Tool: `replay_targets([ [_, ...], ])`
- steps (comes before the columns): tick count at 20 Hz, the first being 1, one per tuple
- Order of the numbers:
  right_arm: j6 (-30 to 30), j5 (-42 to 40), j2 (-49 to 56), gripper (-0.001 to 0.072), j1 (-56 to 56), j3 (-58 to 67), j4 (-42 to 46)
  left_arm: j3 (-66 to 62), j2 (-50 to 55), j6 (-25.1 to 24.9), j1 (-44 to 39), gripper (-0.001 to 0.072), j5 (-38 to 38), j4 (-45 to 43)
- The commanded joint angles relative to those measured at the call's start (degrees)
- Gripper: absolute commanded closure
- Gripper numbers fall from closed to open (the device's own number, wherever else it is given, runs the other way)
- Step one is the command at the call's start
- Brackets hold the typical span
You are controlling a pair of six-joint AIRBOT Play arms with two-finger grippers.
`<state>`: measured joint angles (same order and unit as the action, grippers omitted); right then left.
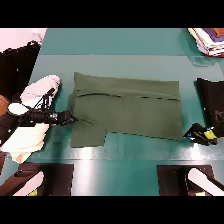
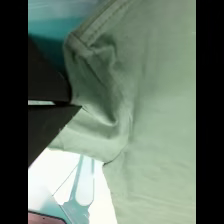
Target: Fold the shirts.
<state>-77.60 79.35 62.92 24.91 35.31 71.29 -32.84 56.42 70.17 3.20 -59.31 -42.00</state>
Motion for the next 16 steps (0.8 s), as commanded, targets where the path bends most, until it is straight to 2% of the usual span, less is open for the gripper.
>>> replay_targets([
  [1,2.3,-5.2,0.0,0.0265,0.8,-4.3,-8.0,-0.4,-0.1,-0.1,0.0,0.0682,0.8,0.0],
  [4,2.8,-5.3,0.0,0.0266,0.8,-4.2,-10.3,-0.4,-0.1,-0.1,0.0,0.0682,1.4,0.0],
  [5,2.8,-5.0,0.0,0.0295,0.8,-4.3,-10.2,-0.4,-0.1,-0.1,0.0,0.0682,1.5,0.0],
  [6,3.1,-4.7,0.0,0.0387,0.8,-4.2,-10.2,-0.4,-0.1,-0.1,0.0,0.0682,1.4,0.0],
  [7,4.0,-4.1,0.0,0.043,0.8,-4.2,-10.2,-0.4,-0.1,-0.1,0.0,0.0682,1.2,0.0],
  [8,4.6,-3.3,0.0,0.0434,0.8,-4.2,-10.2,-0.4,-0.1,-0.1,0.0,0.0682,0.3,0.0],
  [9,5.0,-2.4,0.0,0.0577,0.8,-4.2,-10.2,-0.4,-0.1,-0.1,0.0,0.0682,-0.5,-0.6],
  [11,7.2,-0.7,-0.1,0.0697,0.8,-4.2,-10.0,-0.7,-1.0,1.5,0.0,0.0683,-3.1,-3.9],
  [16,7.4,3.0,-6.8,0.0696,0.8,-4.2,-7.2,-0.7,-14.1,10.7,0.0,0.0683,-12.8,-17.3],
])
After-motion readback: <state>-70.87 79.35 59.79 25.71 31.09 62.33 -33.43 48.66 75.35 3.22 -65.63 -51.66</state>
